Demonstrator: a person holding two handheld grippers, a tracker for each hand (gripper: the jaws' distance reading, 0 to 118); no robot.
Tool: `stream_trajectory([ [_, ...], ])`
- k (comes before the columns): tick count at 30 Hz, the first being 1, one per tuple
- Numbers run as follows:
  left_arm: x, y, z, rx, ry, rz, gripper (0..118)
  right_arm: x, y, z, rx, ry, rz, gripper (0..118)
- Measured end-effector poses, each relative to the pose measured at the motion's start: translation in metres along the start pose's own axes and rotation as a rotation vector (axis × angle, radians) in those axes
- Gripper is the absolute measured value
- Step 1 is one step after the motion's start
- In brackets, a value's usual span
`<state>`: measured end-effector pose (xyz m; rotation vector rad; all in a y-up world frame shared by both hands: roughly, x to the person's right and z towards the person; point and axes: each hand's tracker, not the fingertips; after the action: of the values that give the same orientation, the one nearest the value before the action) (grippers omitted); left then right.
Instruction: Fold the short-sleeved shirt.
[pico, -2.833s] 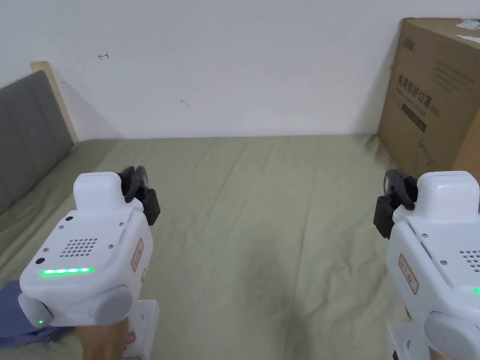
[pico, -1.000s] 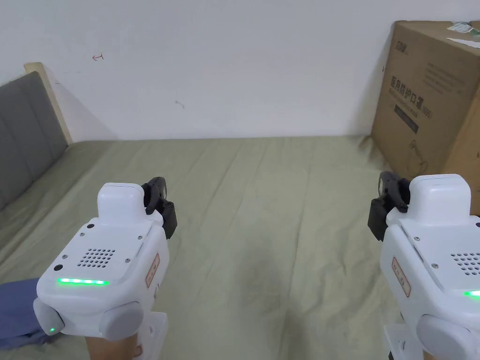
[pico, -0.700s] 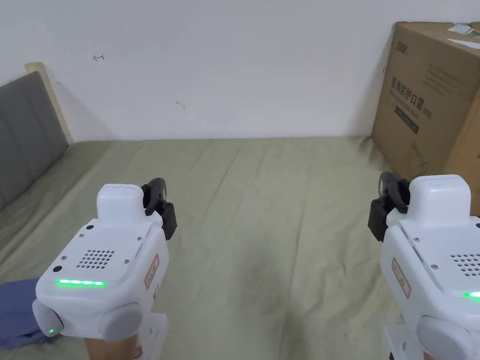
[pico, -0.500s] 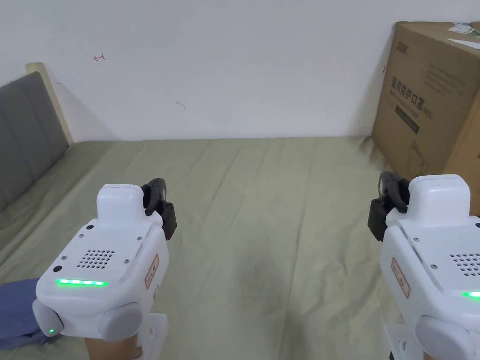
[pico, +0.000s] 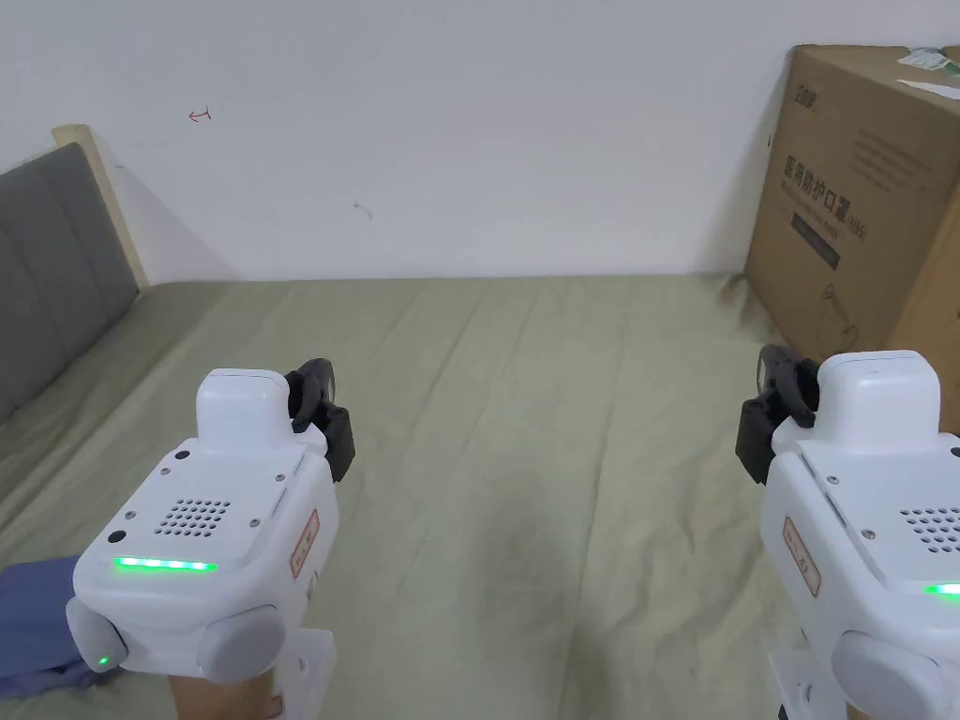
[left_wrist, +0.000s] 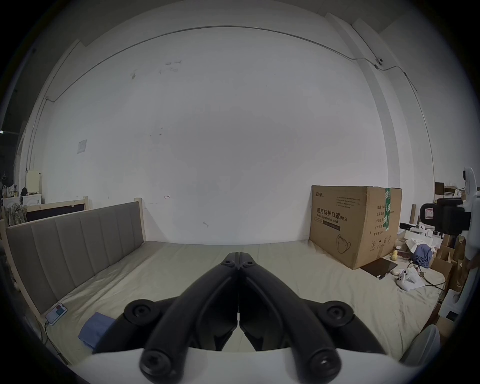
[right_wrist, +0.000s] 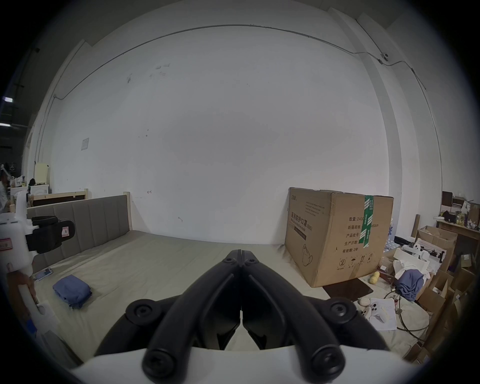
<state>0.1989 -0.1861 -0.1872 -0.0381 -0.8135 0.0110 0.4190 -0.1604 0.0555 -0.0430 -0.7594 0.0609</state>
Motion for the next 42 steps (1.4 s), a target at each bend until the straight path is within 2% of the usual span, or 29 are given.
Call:
stream_trajectory([
  [3, 0.001, -0.001, 0.0, 0.004, 0.007, -0.005, 1, 0.0, 0.0, 0.0, -0.001, -0.001, 0.0, 0],
  [4, 0.0, -0.001, 0.0, 0.003, 0.007, -0.006, 8, 0.0, 0.0, 0.0, -0.001, 0.001, -0.002, 0],
  [5, 0.0, -0.001, -0.001, -0.001, 0.01, -0.008, 22, 0.0, 0.001, 0.0, -0.002, 0.002, -0.003, 0],
  [6, 0.0, -0.002, -0.001, -0.006, 0.012, -0.009, 52, 0.0, 0.001, 0.0, -0.001, 0.004, -0.004, 0],
  [7, 0.001, -0.002, -0.003, -0.011, 0.02, -0.01, 71, -0.001, 0.001, 0.0, 0.003, 0.003, -0.005, 1],
  [8, 0.001, -0.003, -0.004, -0.019, 0.023, -0.012, 84, -0.001, 0.001, 0.001, 0.006, 0.001, -0.004, 11],
  [10, 0.001, -0.005, -0.005, -0.018, 0.031, -0.006, 87, -0.001, 0.002, 0.002, 0.006, 0.001, -0.006, 20],
  [11, 0.001, -0.006, -0.004, -0.011, 0.033, -0.006, 91, -0.001, 0.002, 0.002, 0.003, 0.006, -0.011, 28],
  [13, 0.002, -0.008, -0.004, -0.002, 0.039, -0.011, 101, -0.001, 0.002, 0.0, -0.005, 0.011, -0.02, 61],
  [15, 0.002, -0.007, -0.004, -0.005, 0.042, -0.012, 110, -0.002, 0.001, -0.002, -0.011, 0.007, -0.023, 104],
  [16, 0.001, -0.006, -0.004, -0.006, 0.043, -0.009, 111, -0.002, 0.001, -0.003, -0.011, 0.008, -0.025, 116],
  [23, -0.001, -0.004, -0.001, 0.022, 0.044, 0.001, 115, -0.001, 0.001, 0.001, 0.006, 0.002, -0.033, 118],
  [42, 0.001, -0.002, 0.005, 0.036, 0.048, -0.027, 115, -0.004, 0.005, 0.003, 0.012, 0.009, -0.034, 118],
])
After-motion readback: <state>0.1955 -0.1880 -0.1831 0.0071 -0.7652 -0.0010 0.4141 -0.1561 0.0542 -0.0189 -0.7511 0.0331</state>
